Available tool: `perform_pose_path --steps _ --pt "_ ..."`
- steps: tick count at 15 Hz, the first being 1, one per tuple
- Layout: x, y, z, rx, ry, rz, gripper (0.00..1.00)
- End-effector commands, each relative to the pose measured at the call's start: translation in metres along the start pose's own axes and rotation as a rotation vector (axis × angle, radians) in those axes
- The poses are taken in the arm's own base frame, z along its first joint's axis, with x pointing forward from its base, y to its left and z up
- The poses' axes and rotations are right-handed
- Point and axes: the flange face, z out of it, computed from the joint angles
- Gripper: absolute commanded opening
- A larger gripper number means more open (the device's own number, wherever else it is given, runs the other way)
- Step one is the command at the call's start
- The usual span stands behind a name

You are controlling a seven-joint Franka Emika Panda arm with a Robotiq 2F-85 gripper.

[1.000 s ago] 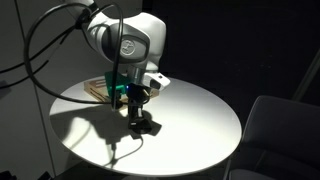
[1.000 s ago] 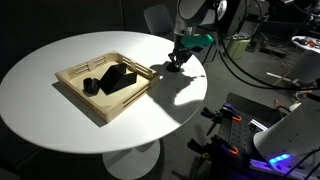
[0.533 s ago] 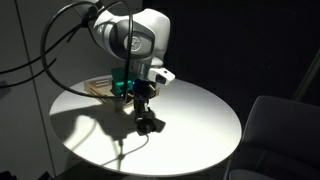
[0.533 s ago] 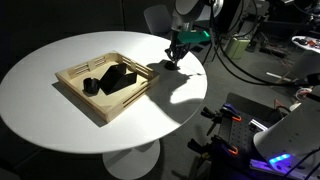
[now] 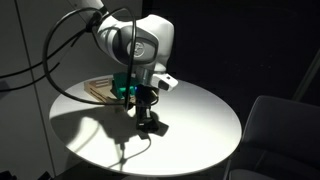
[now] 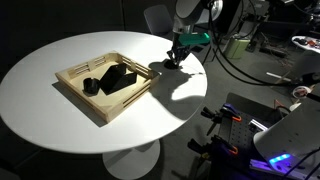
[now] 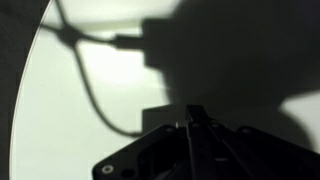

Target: Push the black object on the table to the left then take the frame off the tray and put it on the table

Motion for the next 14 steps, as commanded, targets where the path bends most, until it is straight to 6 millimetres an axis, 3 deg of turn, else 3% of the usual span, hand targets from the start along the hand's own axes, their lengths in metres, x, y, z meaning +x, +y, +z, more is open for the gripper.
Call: perform_pose_path --steps 1,9,14 --pt "0.013 0.009 -0.007 0.006 -0.003 0.024 0.01" --pt "0.029 0.009 -0.018 0.013 0.022 0.031 0.01" --pt "0.037 0.007 -0.012 0.007 0.018 0.032 0.01"
